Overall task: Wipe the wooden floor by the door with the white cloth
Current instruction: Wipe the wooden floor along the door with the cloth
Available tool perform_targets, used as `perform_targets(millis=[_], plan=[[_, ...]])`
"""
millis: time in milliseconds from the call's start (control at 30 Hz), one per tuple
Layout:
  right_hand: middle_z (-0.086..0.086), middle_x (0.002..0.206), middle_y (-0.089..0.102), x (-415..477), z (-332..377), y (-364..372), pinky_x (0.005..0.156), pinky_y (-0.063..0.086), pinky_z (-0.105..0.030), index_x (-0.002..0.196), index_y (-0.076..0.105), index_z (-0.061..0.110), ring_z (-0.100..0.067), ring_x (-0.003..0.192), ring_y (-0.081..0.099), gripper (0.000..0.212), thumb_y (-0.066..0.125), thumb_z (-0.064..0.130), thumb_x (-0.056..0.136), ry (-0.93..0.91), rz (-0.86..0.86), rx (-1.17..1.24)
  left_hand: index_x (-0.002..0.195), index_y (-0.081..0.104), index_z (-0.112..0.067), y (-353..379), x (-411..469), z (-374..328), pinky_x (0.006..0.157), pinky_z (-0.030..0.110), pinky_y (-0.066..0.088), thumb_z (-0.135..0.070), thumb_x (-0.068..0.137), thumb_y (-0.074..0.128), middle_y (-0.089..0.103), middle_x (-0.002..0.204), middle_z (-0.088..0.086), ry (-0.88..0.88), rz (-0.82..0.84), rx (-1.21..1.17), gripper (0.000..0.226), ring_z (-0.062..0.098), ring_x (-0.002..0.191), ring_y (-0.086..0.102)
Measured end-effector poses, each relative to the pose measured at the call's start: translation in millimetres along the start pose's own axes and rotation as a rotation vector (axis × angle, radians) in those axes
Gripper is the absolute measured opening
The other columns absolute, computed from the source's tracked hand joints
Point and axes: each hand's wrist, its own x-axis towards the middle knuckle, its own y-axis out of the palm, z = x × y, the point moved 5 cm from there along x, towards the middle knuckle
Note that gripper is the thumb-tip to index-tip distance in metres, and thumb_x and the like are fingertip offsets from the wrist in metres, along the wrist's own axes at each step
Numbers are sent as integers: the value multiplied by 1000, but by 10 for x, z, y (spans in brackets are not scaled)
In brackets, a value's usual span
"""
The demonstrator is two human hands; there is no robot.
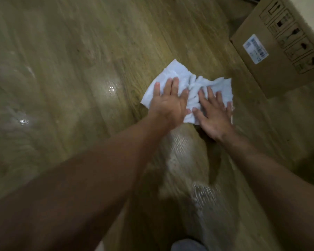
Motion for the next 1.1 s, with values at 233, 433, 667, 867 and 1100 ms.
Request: perform_targets(millis=[233,433,667,867,1100], plan=[[9,161,1,-704,318,286,118,0,-48,151,8,36,-13,148,-5,65,12,60,91,-267,-25,-107,115,67,-7,397,-922,132,93,56,46,-38,88,22,62,122,22,112,-64,249,61,38,113,59],[6,161,-5,-374,915,371,116,-6,-54,152,5,33,-21,148,-9,63,22,57,97,-220,6,-85,132,46,-6,-63,-1026,619,105,49,30,-30,100,34,37,140,20,0,-95,228,42,34,124,40],[10,161,7,-994,1202,526,118,-1,-46,151,10,38,-14,148,-2,65,17,63,91,-509,-16,-143,116,54,-15,175,-1789,816,89,39,41,-53,93,41,56,116,13,98,-198,332,46,28,99,56],[7,161,1,-831,1419,522,116,-7,-54,151,12,35,-18,148,-7,79,25,73,83,-296,1,-8,130,41,-10,196,-1757,1121,85,41,43,-46,96,44,45,127,15,-10,-128,50,49,32,106,55],[9,161,-2,-1080,1908,729,117,-4,-50,151,-2,38,-17,148,-8,67,14,66,93,-597,3,-182,123,54,-11,296,-2246,1572,75,41,44,-53,86,34,55,105,15,-47,-282,7,59,35,89,58]])
